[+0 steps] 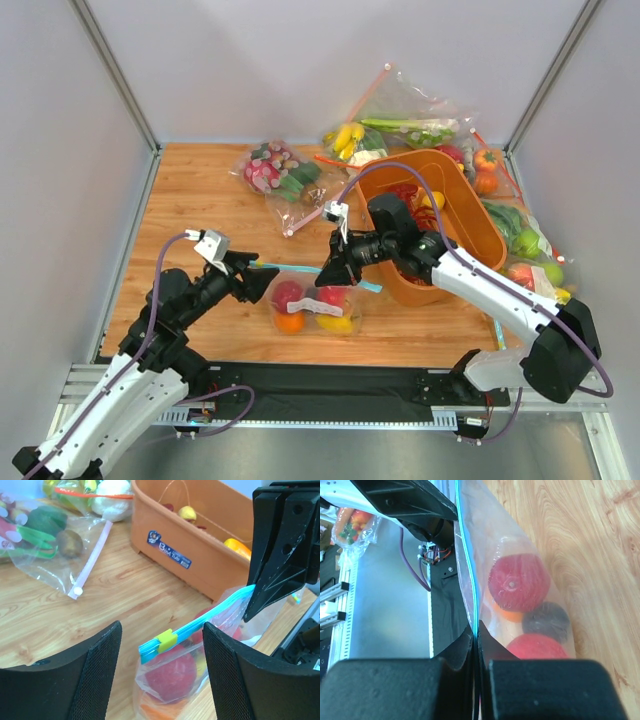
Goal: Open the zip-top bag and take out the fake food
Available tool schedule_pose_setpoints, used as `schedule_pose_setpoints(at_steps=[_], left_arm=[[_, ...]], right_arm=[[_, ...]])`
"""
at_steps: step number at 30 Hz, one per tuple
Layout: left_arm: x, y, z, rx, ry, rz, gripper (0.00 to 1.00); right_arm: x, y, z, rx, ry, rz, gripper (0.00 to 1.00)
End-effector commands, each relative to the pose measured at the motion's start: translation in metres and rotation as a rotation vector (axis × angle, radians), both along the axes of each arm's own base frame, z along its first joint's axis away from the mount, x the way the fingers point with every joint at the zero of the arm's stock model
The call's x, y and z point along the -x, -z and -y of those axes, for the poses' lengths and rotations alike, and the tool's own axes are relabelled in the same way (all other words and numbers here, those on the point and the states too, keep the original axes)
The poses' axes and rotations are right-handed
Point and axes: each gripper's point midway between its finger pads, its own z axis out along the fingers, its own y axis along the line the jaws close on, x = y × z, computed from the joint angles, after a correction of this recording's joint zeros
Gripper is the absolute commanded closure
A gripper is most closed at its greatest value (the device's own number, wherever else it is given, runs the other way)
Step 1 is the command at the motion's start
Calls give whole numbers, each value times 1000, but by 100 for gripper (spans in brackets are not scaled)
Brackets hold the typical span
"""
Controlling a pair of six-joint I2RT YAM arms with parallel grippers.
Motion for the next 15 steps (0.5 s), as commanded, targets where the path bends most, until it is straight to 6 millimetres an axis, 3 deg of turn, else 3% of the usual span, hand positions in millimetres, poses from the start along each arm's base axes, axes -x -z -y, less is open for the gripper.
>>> schedule_pose_setpoints(at_steps=[1,5,7,11,15], left_arm=[[2,-23,11,90,47,59,27],[1,-9,25,89,106,12,30],[2,-12,31,122,138,18,31],[5,-17,33,149,154,33,44],[14,-10,38,140,208,-2,41]], right_arm=[[5,-29,-4,-102,-36,43,100],[6,-33,-4,-118,-40,41,100],[6,-37,-4,-136,-39,41,100],[3,-42,-1,-162,-31,28,100],[-4,-55,2,-214,-18,37,100]])
